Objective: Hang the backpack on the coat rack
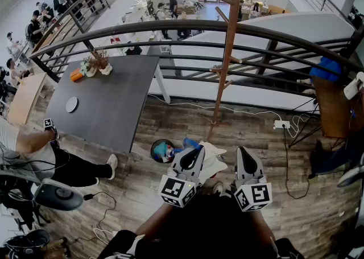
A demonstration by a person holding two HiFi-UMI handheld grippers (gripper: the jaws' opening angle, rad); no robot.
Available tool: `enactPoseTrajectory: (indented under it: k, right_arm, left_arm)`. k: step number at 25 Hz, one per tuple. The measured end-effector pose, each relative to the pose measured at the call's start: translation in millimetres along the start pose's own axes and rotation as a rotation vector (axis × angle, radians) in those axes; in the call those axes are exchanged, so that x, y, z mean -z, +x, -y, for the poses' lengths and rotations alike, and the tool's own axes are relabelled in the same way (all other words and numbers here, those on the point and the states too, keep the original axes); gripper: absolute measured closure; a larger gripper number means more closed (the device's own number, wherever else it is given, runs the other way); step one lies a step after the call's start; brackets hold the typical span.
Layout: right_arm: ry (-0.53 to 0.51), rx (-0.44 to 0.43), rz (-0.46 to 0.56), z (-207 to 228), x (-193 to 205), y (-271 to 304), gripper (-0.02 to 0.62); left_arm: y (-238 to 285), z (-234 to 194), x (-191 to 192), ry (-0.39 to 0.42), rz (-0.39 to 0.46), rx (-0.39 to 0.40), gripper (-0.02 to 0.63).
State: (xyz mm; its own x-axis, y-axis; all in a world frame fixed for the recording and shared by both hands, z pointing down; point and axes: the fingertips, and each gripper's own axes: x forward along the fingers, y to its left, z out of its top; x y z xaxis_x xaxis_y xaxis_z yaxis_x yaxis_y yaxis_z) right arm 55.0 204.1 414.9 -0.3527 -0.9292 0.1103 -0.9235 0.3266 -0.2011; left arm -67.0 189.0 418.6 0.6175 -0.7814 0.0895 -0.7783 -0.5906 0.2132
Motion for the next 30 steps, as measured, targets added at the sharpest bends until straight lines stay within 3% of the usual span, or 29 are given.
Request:
enactPoseTrajectory:
  k: [17, 30]
  right_arm:
    - [0.05, -0.002, -0.018, -9.1, 1.7, 11.0, 0.583]
    - [0.058, 0.064, -0.002, -39.5, 12.5, 24.6, 0.583]
  left_arm:
    - [-9.7, -17.7, 0.2, -0.032, -0.004, -0.018, 0.595]
    - [-15.6, -36.5, 3.2, -0.043, -0.027, 0.068, 0.595]
